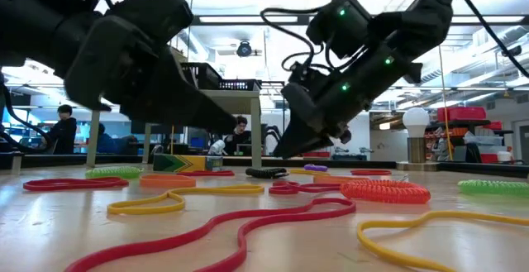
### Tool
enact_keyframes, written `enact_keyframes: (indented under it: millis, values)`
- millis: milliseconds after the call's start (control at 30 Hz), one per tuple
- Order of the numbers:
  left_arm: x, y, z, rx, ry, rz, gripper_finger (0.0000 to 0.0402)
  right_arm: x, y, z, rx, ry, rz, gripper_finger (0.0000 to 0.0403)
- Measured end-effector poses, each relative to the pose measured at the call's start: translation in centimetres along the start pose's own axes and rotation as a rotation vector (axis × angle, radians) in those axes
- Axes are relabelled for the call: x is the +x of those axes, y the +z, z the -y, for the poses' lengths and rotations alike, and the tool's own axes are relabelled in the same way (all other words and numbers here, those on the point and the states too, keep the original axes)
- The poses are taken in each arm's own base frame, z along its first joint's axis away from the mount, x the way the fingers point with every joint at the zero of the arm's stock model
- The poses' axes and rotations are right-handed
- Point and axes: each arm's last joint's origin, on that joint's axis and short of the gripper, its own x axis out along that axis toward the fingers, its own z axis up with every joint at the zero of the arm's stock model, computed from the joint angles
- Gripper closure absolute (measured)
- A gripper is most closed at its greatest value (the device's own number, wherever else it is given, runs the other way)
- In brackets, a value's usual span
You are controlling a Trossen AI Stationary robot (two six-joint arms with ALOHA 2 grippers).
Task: Pick & Place Office Desk Supplies
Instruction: Put the black spring rubberband into the top left black bin
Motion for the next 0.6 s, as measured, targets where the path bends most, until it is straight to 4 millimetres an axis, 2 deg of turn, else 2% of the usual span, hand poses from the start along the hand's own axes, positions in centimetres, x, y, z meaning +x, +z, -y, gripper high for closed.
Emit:
enact_keyframes:
  millis: [100, 300, 433, 600]
  values:
    - [-0.1, -0.3, -0.6, -0.013, 0.008, 0.033, 0.0242, 0.1, 0.1, -0.1, 0.015, 0.082, -0.025, 0.0264]
    - [-1.8, -2.0, -3.7, -0.15, 0.043, 0.157, 0.0288, 0.2, -0.2, 0.0, 0.03, 0.073, -0.05, 0.0271]
    - [-2.3, -3.0, -5.8, -0.259, 0.119, 0.176, 0.0297, 1.0, -0.6, 0.1, 0.043, 0.066, -0.061, 0.0276]
    - [-1.5, -3.6, -7.3, -0.34, 0.179, 0.134, 0.0298, 2.2, -0.6, 0.0, 0.019, 0.067, -0.08, 0.028]
